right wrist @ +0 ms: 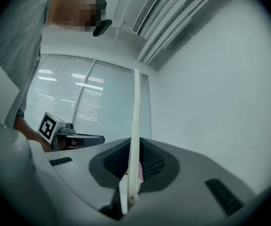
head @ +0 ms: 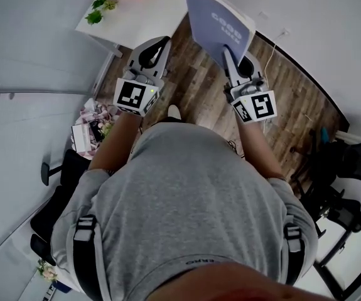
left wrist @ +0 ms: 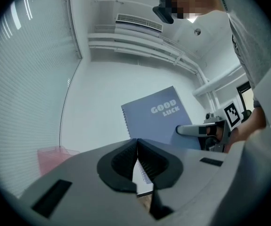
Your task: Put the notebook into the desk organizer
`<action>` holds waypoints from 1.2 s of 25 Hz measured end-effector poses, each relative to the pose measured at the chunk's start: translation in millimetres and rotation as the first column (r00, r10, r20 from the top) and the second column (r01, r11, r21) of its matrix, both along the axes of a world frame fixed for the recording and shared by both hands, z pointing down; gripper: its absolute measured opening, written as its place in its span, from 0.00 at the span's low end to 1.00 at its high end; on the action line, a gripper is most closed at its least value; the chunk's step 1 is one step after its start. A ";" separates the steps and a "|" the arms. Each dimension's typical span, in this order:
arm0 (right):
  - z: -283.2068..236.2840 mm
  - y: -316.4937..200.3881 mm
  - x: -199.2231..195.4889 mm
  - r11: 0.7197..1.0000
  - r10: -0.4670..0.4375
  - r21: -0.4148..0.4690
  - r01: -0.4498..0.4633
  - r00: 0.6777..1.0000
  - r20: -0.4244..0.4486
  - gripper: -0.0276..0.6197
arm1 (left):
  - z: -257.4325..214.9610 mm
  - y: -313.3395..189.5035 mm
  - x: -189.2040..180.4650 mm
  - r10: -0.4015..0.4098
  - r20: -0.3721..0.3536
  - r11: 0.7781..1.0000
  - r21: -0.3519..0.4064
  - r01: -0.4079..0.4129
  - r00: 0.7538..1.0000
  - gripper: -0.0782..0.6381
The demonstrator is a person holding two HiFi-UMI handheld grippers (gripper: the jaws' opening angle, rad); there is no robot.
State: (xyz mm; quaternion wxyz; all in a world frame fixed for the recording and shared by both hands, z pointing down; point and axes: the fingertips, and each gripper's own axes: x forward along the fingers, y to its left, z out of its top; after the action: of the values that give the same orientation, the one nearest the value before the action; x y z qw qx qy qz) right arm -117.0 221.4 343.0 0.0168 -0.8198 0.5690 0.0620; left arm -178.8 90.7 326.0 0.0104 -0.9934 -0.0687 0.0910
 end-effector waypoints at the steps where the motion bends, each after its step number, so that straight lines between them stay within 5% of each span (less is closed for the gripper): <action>1: 0.5 -7.8 3.6 1.000 0.002 -0.002 -0.002 1.000 0.002 0.10 | 1.8 -9.2 3.4 -0.001 0.002 1.000 -0.003 0.001 1.000 0.14; 16: 8.9 -58.1 87.4 1.000 -0.024 -0.010 0.025 0.999 0.027 0.10 | 10.3 -63.8 81.7 -0.046 0.032 0.999 -0.015 0.047 0.998 0.14; 30: -3.6 -84.3 272.6 0.983 -0.181 0.025 0.180 0.983 0.038 0.10 | -4.1 -68.0 250.9 -0.186 0.044 0.983 0.005 0.186 0.982 0.14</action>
State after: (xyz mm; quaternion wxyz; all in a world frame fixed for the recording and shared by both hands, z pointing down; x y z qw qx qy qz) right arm 155.6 137.0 339.5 0.0428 -0.7657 0.6399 0.0499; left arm 72.1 22.6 321.9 0.0176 -0.9973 0.0243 0.0675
